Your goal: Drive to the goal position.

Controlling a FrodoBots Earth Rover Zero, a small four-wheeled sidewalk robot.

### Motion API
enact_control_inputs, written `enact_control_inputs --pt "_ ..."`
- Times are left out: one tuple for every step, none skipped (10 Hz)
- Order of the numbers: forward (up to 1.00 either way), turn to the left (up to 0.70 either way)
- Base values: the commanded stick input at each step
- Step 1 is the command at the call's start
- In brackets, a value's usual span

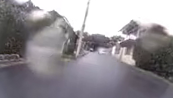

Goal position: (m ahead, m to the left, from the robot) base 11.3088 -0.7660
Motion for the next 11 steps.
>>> enact_control_inputs --pt "0.7 -0.02" --pt "0.7 -0.34" --pt "0.7 -0.35" --pt "0.7 -0.35" --pt "0.7 -0.35" --pt "0.7 -0.35" --pt "0.7 -0.35" --pt "0.7 -0.35" --pt "0.7 -0.35" --pt "0.7 -0.35" --pt "0.7 -0.18"
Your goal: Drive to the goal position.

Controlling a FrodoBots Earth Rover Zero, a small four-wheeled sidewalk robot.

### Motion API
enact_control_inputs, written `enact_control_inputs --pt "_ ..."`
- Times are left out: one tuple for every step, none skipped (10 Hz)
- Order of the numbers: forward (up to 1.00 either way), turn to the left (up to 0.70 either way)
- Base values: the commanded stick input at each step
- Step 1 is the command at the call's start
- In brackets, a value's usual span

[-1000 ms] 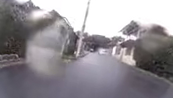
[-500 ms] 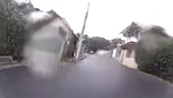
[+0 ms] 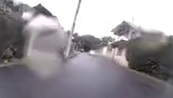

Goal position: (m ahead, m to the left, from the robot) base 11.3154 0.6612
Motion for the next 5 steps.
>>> enact_control_inputs --pt "0.7 0.0" --pt "0.7 0.0" --pt "0.7 0.0" --pt "0.7 0.0" --pt "0.7 0.0"
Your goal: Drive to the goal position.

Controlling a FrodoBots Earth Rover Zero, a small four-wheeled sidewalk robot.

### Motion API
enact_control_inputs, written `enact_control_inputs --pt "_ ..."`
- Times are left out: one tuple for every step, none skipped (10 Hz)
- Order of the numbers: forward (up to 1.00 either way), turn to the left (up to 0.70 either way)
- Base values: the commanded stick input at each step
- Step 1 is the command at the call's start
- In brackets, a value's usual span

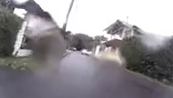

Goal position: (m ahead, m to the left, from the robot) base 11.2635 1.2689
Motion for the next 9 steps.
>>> enact_control_inputs --pt "0.7 0.0" --pt "0.7 0.0" --pt "0.7 0.0" --pt "0.7 0.0" --pt "0.7 0.0" --pt "0.7 0.0" --pt "0.7 0.0" --pt "0.7 0.0" --pt "0.7 0.0"
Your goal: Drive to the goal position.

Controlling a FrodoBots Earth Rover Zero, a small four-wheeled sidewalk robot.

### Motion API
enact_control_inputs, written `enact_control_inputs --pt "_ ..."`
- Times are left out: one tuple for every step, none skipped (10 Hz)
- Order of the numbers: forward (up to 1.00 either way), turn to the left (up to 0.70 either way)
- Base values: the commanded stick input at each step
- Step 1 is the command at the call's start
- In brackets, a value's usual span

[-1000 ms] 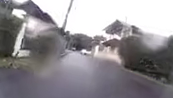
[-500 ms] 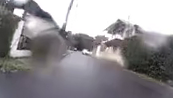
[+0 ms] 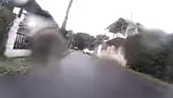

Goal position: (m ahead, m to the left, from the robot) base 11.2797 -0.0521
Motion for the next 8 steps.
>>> enact_control_inputs --pt "0.7 0.05" --pt "0.7 0.32" --pt "0.7 0.35" --pt "0.7 0.35" --pt "0.7 0.35" --pt "0.7 0.35" --pt "0.7 0.35" --pt "0.7 0.14"
